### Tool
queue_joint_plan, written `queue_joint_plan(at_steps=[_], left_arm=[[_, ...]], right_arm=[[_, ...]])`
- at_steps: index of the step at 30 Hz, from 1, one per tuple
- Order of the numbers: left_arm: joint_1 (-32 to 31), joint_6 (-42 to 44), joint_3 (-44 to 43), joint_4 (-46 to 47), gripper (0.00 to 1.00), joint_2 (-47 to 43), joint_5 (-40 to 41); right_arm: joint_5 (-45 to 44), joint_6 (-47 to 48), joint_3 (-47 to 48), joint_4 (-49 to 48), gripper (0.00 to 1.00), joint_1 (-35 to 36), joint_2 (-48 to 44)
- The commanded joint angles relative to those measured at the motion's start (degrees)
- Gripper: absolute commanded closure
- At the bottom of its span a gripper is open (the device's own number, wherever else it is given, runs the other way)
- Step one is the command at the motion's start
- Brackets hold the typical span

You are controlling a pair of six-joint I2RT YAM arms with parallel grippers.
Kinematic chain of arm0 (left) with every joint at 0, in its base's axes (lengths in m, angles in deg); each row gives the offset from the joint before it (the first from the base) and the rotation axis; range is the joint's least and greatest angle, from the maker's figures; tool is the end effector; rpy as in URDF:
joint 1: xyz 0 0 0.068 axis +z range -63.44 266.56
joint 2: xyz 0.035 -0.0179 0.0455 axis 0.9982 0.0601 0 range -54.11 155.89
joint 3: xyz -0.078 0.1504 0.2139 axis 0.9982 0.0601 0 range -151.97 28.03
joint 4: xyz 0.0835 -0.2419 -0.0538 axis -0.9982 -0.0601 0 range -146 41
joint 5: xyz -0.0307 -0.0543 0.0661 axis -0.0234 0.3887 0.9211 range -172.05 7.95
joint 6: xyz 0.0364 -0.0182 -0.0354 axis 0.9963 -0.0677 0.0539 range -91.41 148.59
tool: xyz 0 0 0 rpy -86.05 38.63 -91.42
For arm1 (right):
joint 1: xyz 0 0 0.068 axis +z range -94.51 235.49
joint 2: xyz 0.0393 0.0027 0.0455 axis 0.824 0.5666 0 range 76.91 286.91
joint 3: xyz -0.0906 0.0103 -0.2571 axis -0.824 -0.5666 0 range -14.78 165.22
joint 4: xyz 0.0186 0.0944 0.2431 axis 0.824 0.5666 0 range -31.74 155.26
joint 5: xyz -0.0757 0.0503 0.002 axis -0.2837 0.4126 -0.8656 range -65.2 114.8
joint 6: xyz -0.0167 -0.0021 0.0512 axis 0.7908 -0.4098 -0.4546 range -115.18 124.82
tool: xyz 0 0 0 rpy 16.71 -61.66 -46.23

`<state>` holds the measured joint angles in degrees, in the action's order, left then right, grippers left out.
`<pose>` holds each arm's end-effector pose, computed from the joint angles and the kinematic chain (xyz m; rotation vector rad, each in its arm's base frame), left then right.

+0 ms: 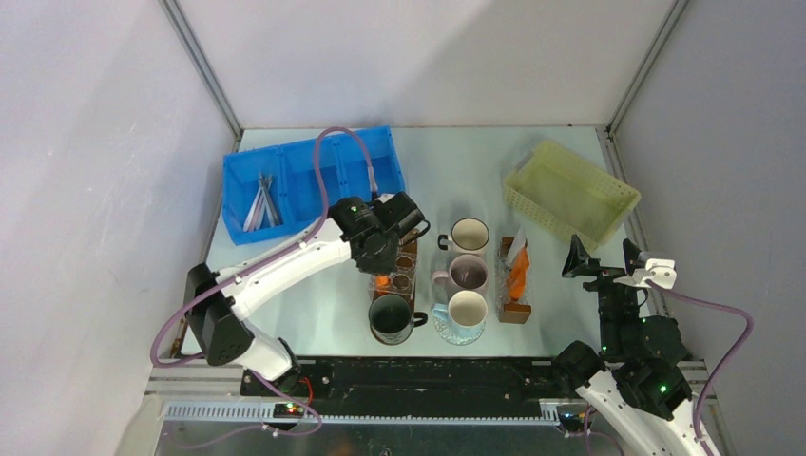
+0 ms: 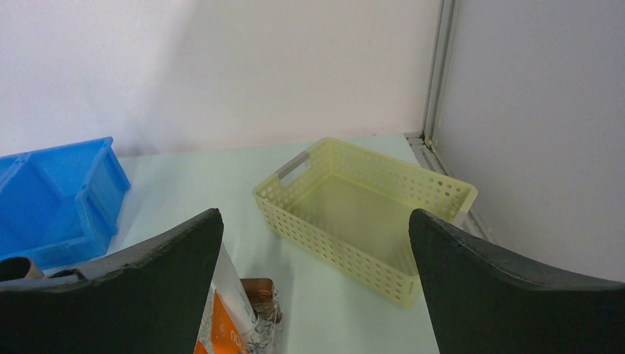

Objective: Prepare toiletry sets of a toothbrush and toothpaste on the tray
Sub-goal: Place the toothpaste in the toothpaste holder.

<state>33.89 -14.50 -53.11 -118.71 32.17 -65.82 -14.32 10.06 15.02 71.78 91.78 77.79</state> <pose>0.1779 -0.2170 0.3104 0.1781 2.7510 -0.0082 0.0451 0.0053 0.3157 0.1007 1.3596 0.0113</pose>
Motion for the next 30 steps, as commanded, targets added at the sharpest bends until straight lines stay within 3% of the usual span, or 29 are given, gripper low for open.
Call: queue_joint_plan(at_steps=[1,9,17,21,23,30], left_arm=[[-0.25,-1.15,0.99,0.03,0.82,0.23,1.36],[-0.30,-1.81,0.08,-1.48,0.61,-1.36,1.80],[-0.24,-1.67,-4.93,-1.68,0.20,-4.03,1.52],[0.27,-1.31,-6.44,-0.95,0.06,-5.74,1.58],[1.07,-1.30,-5.75,0.18,0.01,-7.76,0.94],[7.71,-4.11,5.58,10.11,0.00,-17.75,-1.61]], right_arm=[[-0.71,1.10,-0.01,-1.99,0.01,0.31,-6.00],[-0.46,0.98,-0.09,-2.06,0.01,0.35,-6.00],[-0.35,0.90,-0.35,-2.15,0.01,0.31,-5.92],[-0.40,0.90,-0.45,-2.18,0.01,0.25,-5.82],[-0.48,0.85,-0.45,-2.22,0.01,0.21,-5.67],[-0.53,0.78,-1.00,-2.52,0.01,-0.02,-5.45]])
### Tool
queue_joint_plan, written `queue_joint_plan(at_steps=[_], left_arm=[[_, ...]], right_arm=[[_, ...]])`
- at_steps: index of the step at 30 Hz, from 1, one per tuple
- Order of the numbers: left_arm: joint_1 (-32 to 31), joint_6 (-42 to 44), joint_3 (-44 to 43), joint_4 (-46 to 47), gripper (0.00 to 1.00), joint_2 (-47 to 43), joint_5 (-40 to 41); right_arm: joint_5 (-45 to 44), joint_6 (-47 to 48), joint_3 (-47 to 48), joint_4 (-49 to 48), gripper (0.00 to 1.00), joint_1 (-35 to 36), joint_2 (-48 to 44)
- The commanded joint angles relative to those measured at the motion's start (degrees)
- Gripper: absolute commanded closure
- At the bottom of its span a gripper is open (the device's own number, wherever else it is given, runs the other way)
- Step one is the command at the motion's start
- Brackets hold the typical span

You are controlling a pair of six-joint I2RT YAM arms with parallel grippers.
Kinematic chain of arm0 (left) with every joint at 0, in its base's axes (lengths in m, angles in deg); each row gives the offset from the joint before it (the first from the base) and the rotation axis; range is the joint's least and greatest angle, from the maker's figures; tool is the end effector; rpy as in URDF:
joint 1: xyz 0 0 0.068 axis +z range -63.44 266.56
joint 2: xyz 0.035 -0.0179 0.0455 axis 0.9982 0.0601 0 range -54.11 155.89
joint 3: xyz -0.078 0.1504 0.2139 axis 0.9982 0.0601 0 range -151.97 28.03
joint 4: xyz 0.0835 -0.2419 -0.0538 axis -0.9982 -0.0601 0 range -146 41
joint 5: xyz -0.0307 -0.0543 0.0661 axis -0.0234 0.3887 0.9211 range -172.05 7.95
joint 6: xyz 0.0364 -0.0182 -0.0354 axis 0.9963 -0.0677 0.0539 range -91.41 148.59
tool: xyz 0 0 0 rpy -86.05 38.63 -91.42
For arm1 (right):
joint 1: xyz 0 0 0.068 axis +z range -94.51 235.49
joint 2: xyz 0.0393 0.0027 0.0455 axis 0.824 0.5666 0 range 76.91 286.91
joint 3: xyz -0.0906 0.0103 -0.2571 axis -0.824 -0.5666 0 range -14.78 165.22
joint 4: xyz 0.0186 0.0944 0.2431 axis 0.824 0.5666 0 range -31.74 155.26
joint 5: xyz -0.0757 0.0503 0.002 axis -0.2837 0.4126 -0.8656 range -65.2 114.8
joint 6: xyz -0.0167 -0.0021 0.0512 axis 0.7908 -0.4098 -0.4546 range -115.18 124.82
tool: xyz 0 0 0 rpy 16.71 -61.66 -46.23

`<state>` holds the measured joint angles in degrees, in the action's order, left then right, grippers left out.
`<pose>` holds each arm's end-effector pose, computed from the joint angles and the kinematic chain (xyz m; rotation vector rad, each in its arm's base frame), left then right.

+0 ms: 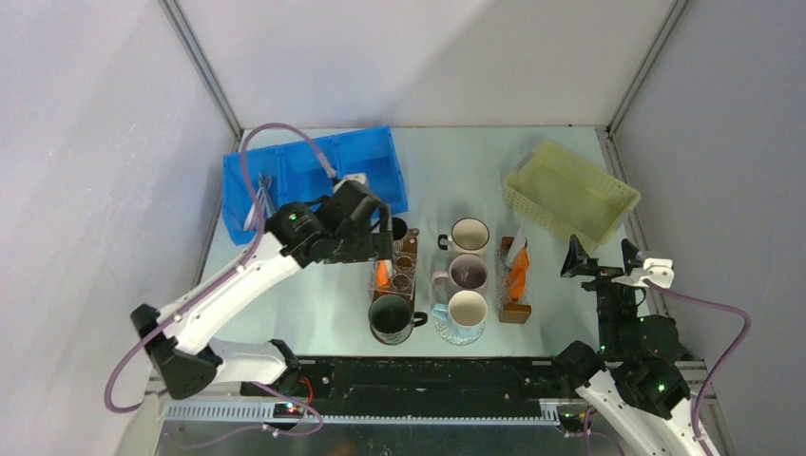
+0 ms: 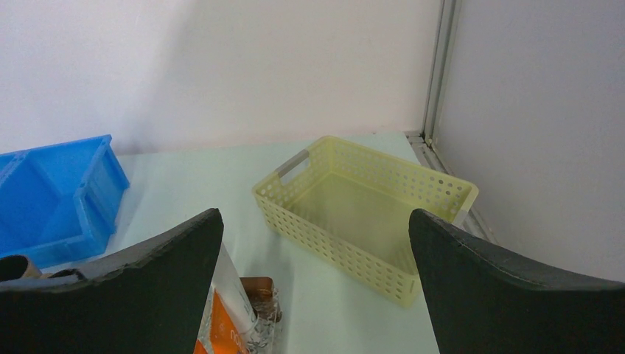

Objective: Prepare toiletry sets of a toothbrush and toothpaste on the tray
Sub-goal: Place the toothpaste in the toothpaste holder.

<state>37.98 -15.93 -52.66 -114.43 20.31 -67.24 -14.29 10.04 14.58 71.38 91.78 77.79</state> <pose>0.1666 -0.1752 0.3612 -0.0010 2.5760 -0.2853 0.0462 0.0061 0.3142 0.1002 1.3601 0.0116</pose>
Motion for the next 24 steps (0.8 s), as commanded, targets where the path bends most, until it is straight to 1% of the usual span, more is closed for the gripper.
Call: queue_joint_plan(at_steps=[1,6,9,12,16,24], left_arm=[[5.08,-3.24,7.61,6.58,0.00,-8.10,0.10],[10.32,-3.71,16.53,7.77,0.00,-14.71,1.99],[12.66,-3.32,20.46,8.61,0.00,-15.98,2.24],[13.33,-2.72,24.98,9.84,0.00,-15.17,2.23],[13.67,-2.20,29.28,13.68,0.00,-12.78,1.62],[13.77,-1.04,32.72,19.04,0.00,-7.73,-0.30]], right_arm=[[-0.51,0.77,-0.65,-2.20,0.01,-0.04,-5.37],[-0.15,0.55,-0.78,-2.37,0.01,-0.24,-4.44],[0.12,0.38,-0.87,-2.38,0.01,-0.35,-3.83],[0.35,0.25,-0.97,-2.40,0.01,-0.55,-3.31],[0.77,-0.06,-0.98,-2.31,0.01,-0.71,-2.72],[1.18,-0.20,-0.97,-2.12,0.01,-0.94,-2.00]])
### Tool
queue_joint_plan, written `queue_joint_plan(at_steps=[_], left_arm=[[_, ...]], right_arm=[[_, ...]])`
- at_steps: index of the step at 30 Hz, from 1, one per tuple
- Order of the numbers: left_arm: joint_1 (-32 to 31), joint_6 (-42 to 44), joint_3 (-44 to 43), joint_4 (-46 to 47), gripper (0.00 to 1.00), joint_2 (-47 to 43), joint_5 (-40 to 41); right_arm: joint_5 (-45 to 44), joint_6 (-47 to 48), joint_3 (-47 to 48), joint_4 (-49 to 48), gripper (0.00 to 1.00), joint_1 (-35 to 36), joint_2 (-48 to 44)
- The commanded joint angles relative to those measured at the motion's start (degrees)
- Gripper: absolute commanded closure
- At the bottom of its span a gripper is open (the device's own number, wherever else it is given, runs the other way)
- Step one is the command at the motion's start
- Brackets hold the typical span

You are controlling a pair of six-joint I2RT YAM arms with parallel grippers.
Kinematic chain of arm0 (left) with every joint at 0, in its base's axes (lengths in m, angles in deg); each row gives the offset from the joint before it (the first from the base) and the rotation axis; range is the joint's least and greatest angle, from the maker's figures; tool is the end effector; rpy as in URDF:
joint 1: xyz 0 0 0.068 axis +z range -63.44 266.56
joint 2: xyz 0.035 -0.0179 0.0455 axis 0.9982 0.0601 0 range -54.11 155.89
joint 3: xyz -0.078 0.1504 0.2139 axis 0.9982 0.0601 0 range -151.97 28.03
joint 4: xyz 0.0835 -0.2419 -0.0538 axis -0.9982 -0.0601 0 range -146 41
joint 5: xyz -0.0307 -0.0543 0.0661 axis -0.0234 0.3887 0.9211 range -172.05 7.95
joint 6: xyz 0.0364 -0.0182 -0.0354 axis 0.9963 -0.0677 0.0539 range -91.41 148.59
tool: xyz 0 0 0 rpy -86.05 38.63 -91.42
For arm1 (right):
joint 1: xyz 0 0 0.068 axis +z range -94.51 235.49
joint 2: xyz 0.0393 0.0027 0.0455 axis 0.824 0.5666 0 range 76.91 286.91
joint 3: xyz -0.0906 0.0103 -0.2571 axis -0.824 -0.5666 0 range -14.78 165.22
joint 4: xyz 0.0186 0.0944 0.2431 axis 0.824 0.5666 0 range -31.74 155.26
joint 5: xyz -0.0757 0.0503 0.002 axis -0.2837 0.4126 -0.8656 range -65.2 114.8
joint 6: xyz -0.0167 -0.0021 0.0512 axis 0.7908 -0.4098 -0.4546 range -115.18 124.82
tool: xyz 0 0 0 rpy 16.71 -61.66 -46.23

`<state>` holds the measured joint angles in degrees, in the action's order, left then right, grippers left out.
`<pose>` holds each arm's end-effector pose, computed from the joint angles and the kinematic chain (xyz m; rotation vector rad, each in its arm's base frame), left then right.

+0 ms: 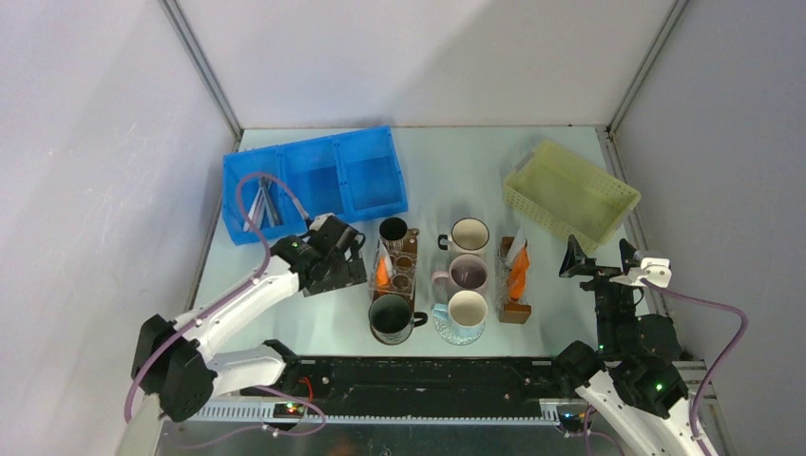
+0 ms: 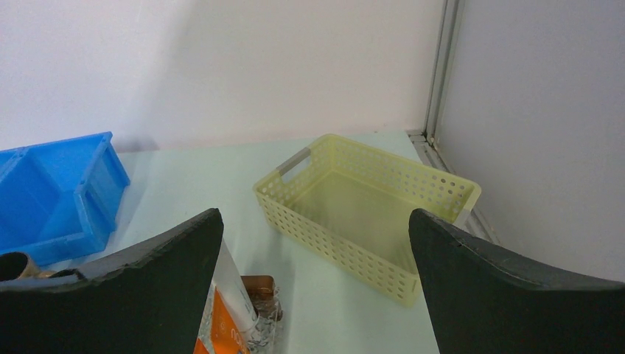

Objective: Prepare toiletry sets of a toothbrush and toothpaste on the tray
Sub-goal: Place the toothpaste in the toothpaste holder, then pick up the toothbrush from the storage box.

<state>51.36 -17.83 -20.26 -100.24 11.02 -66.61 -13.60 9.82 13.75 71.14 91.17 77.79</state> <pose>0.1698 -0.1083 0.2391 -0.3318 2.6587 -0.0641 0.0484 0.0076 0.3105 0.0950 1.3664 0.0095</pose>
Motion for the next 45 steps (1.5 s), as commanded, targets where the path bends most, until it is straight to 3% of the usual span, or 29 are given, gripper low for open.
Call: queue_joint_plan(at_steps=[1,14,36,45], left_arm=[[0.40,0.92,0.45,5.07,0.00,1.88,-1.42],[0.23,0.42,2.30,5.87,0.00,1.98,-5.45],[0.27,-0.27,1.41,2.43,0.00,-0.52,-3.59],[5.84,4.63,-4.74,-0.81,0.00,-1.80,0.87]], right_arm=[[0.55,-0.03,-0.14,-1.85,0.00,-0.30,-1.93],[1.12,-0.36,-0.15,-1.88,0.00,-0.71,-1.68],[1.39,-0.52,-0.14,-1.81,0.00,-1.01,-1.93],[1.09,-0.47,-0.15,-1.82,0.01,-1.14,-2.03]])
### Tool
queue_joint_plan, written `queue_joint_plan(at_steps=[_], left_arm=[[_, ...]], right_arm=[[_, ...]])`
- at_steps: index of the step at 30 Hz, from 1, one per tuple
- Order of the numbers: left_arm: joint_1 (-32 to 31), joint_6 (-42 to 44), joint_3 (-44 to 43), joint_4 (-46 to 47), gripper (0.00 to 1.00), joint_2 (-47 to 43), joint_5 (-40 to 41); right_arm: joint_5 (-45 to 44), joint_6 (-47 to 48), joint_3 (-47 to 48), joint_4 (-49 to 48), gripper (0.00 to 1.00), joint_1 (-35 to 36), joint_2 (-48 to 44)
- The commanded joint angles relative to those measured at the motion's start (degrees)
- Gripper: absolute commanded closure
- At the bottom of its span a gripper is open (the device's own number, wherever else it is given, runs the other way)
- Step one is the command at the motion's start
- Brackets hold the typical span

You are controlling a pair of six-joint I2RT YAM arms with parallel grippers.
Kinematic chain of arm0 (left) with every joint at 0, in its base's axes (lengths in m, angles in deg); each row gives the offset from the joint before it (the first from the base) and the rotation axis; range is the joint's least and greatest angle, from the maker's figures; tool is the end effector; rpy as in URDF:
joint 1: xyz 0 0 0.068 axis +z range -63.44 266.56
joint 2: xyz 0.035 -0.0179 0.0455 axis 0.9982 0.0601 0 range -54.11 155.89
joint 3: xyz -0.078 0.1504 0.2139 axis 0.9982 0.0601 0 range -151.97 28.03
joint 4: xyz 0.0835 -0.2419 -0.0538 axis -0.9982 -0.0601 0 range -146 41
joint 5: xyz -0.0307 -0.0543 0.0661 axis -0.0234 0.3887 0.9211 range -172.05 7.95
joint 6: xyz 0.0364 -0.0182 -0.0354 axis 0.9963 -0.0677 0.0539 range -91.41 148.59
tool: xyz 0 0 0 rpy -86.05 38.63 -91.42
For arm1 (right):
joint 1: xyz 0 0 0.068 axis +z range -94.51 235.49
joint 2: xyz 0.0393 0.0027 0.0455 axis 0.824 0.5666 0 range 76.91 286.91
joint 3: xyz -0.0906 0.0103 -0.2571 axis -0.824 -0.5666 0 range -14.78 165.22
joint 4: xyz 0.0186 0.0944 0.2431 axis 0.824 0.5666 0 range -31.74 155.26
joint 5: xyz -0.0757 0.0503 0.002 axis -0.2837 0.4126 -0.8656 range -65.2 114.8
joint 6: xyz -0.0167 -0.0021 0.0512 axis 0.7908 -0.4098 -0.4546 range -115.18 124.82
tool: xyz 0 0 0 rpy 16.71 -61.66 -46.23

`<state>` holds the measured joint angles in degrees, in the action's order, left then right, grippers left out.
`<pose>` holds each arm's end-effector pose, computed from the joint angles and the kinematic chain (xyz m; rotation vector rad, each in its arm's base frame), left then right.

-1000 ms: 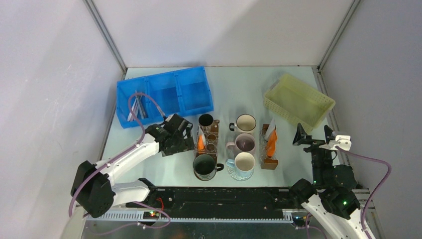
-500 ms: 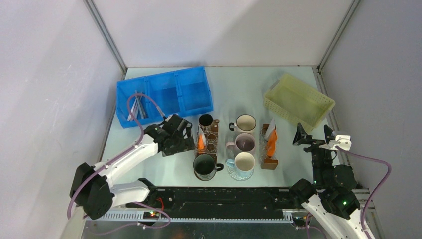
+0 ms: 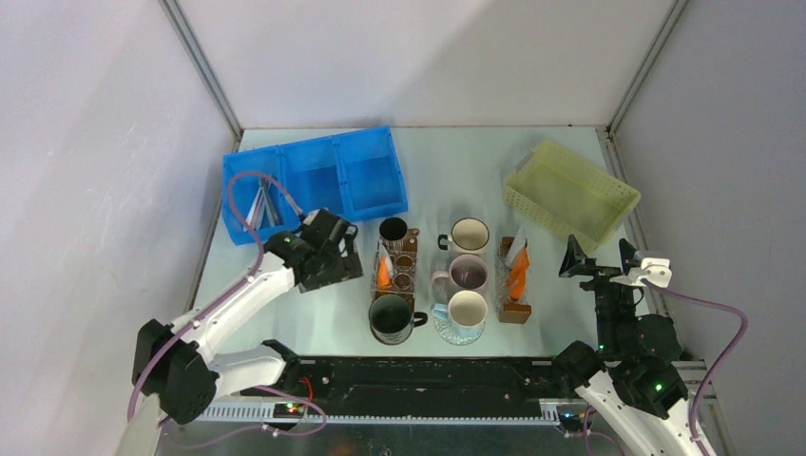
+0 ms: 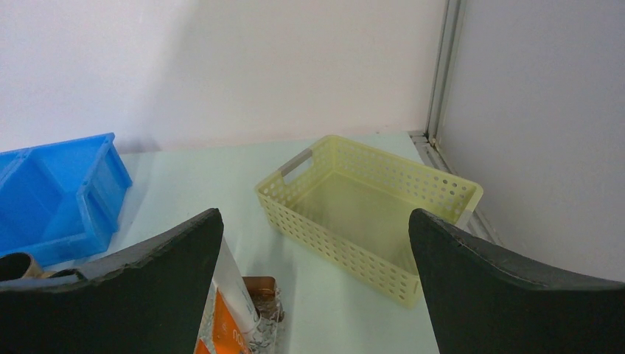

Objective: Prepare toiletry sets of a toothbrush and toothpaste on the tray
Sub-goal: Pick up the toothbrush from the storage box.

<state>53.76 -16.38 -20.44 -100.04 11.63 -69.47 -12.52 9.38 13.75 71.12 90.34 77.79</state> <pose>0.1751 -0.1037 0.2378 -0.3442 2.6886 -0.0933 0.0486 0.0075 0.3106 0.0945 1.3632 0.0167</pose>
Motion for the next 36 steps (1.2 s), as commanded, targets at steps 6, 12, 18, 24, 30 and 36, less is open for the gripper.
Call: queue_joint_plan(at_steps=[6,12,18,24,30,36], left_arm=[[11.78,10.60,-11.40,-0.97,0.00,-1.62,5.79],[21.96,16.63,-18.09,3.64,0.02,2.62,6.71],[30.91,19.59,-23.46,11.28,0.10,10.78,4.66],[39.31,20.17,-28.06,17.94,0.25,20.02,-0.75],[44.20,19.94,-31.45,22.64,0.41,27.96,-5.83],[47.10,20.11,-36.73,22.37,0.53,37.01,-8.37]], right_arm=[[0.02,-0.14,-0.14,-1.75,0.01,-0.38,-1.76],[-0.01,-0.15,-0.14,-1.69,0.01,-0.74,-1.29],[-0.13,-0.15,-0.23,-1.65,0.00,-1.28,-1.06],[-0.20,0.14,-0.48,-1.57,0.01,-1.69,0.68],[-0.36,0.40,-0.58,-1.51,0.01,-2.25,1.91],[-0.23,0.48,-0.76,-1.44,0.01,-2.78,3.13]])
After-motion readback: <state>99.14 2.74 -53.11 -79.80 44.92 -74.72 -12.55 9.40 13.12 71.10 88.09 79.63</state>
